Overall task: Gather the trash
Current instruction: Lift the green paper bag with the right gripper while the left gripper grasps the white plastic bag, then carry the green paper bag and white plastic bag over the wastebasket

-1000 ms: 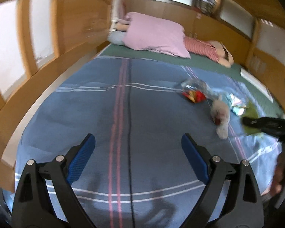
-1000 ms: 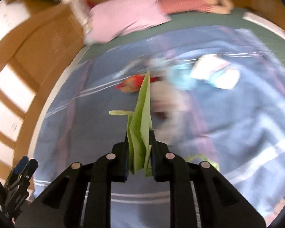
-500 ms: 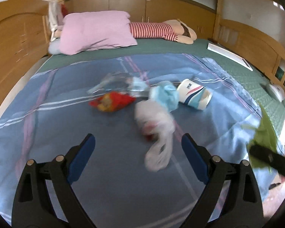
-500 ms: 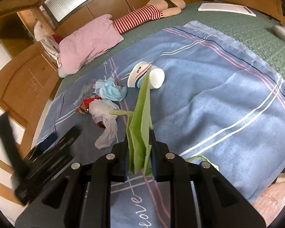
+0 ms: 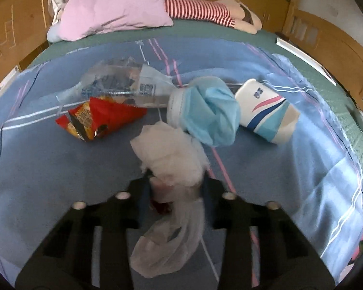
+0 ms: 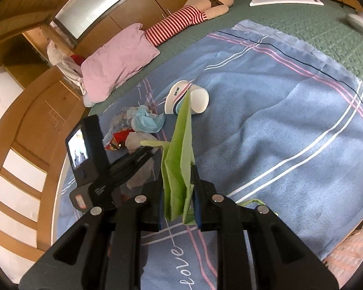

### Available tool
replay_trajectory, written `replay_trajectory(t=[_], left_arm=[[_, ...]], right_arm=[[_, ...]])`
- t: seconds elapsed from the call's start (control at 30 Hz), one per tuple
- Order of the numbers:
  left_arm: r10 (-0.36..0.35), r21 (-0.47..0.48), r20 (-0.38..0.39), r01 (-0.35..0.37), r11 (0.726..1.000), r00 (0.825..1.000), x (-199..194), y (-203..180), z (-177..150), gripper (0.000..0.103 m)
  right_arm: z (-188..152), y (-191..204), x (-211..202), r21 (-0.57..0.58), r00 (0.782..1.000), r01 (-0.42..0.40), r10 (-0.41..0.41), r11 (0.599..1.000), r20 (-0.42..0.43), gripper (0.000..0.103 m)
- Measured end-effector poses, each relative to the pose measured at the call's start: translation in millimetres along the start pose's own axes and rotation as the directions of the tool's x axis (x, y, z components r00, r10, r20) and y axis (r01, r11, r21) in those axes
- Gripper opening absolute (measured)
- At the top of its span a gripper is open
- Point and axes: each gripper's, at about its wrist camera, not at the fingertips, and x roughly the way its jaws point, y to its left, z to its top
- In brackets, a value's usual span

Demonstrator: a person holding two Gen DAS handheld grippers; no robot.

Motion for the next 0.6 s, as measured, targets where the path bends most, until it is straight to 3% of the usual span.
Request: replay_trajectory(t=[0.07, 0.23, 0.4, 0.6], left_arm=[[0.005, 0.012, 0.017, -0.005, 1.0, 1.0, -8.6, 0.1, -1.7, 0.024], [-0.005, -0.018, 0.067, 0.006, 1.0, 0.998, -56.6, 12.1, -9.3, 0.023], [0.046, -0.059, 0.113, -0.039, 0.997, 0.993, -121.2, 32.0, -23.9, 0.023], [0.063, -0.048, 0.18, -0.055, 0.997, 0.982, -201.2, 40.9, -43.7, 0.023]], right_arm=[[0.5, -1.6, -0.3, 0.008, 1.0, -0.004, 0.004, 1.0, 0.001, 0.021], [-0.9, 6.1, -7.8, -0.017, 0.999, -0.015, 0.015, 1.0, 0.042, 0.021], [-5.8, 20.5, -18.4, -0.061, 0.996, -0.02, 0.026, 0.998, 0.087, 0.021], [-27.8, 33.9, -64.1, -0.072, 0.991, -0.027, 0.036, 0.997, 0.126, 0.021]])
